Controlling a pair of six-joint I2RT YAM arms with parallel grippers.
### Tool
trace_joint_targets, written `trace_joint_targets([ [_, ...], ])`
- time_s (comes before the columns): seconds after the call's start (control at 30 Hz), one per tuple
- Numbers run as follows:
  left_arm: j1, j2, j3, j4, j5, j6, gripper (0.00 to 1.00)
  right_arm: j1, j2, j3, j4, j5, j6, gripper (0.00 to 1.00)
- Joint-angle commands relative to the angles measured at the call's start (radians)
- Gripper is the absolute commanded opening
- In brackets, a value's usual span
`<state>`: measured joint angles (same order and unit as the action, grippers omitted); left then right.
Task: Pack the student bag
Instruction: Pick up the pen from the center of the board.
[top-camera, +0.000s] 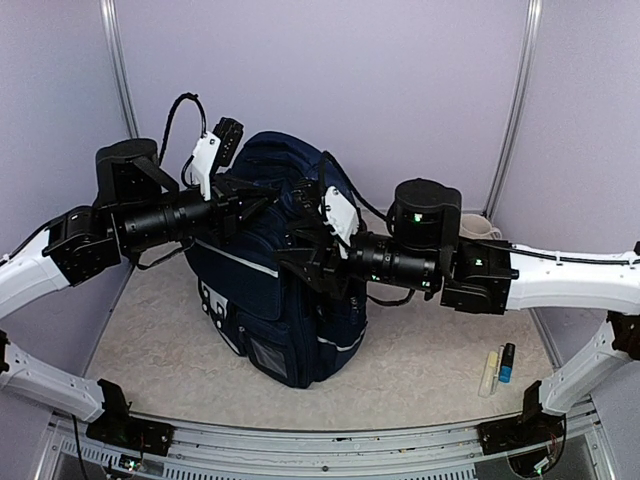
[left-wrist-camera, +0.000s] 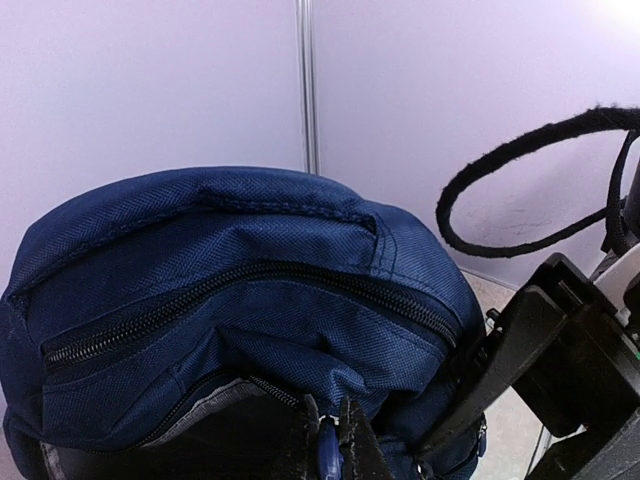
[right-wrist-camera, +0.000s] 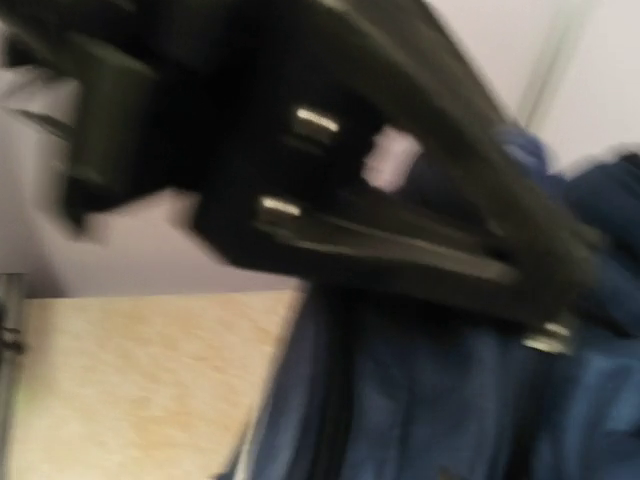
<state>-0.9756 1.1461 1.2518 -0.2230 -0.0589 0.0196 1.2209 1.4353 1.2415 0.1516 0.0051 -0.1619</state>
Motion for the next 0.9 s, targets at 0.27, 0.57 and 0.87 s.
trace_joint_targets([
  [0.27, -0.004, -0.071, -0.016, 0.121, -0.015, 0.008, 0.0, -0.013, 0.108, 0.149, -0.044, 0.253, -0.038, 0.58],
  [0.57, -0.005, -0.078, -0.037, 0.139, -0.013, 0.005, 0.0, -0.035, 0.175, 0.182, -0.073, 0.197, -0.024, 0.0],
  [0.87, -0.004, -0.091, -0.106, 0.275, -0.039, 0.01, 0.15, -0.035, 0.187, 0.189, -0.083, 0.153, -0.024, 0.0],
])
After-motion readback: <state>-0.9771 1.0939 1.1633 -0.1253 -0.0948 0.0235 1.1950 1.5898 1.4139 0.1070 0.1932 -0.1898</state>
